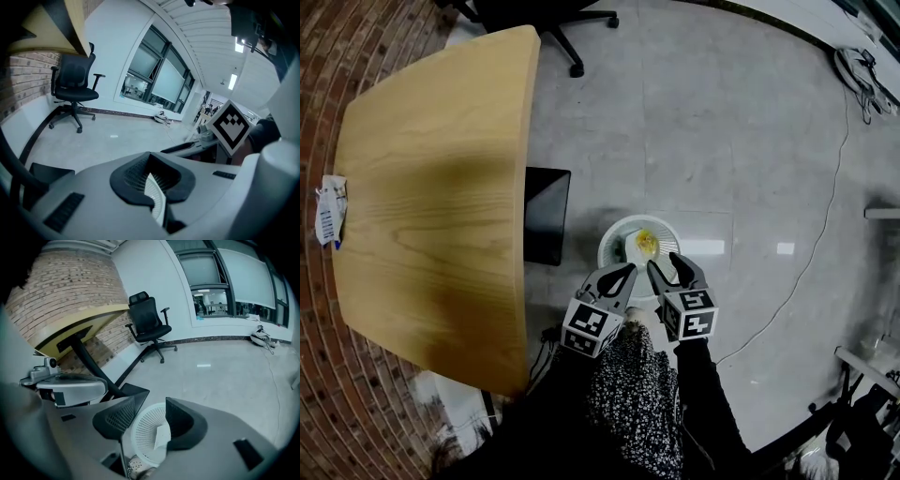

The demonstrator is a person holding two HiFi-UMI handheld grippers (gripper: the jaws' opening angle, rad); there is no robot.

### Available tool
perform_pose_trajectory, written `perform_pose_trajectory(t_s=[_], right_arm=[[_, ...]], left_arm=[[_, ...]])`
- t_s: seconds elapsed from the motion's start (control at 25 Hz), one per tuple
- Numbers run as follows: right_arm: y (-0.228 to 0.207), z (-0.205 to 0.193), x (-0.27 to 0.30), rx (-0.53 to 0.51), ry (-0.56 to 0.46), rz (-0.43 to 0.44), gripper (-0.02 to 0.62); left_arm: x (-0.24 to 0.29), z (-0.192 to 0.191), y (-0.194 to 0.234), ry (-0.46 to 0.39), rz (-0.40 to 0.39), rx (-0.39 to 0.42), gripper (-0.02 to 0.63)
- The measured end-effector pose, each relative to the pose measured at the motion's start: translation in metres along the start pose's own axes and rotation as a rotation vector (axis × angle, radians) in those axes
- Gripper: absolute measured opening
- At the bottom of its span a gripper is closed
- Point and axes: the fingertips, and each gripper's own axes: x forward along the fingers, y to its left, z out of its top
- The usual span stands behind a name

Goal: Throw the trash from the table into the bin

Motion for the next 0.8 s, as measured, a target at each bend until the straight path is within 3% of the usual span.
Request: perform_pose_trajectory(t_s=[0.16, 0.28, 0.52, 0.8], right_arm=[[0.005, 0.028, -0.022, 0.001, -0.033, -0.009, 0.211], [0.013, 0.051, -0.044, -0.033, -0.060, -0.030, 0.060], [0.024, 0.103, -0.095, -0.051, -0.127, -0.035, 0.015], [0.031, 0.169, -0.155, -0.075, -0.266, -0.069, 0.014]], left_arm=[[-0.011, 0.034, -0.004, -0.031, 0.008, 0.025, 0.006], [-0.022, 0.062, -0.015, -0.047, -0.002, 0.052, 0.006], [-0.050, 0.116, -0.042, -0.076, -0.024, 0.121, 0.006], [-0.080, 0.169, -0.055, -0.144, -0.001, 0.156, 0.006]])
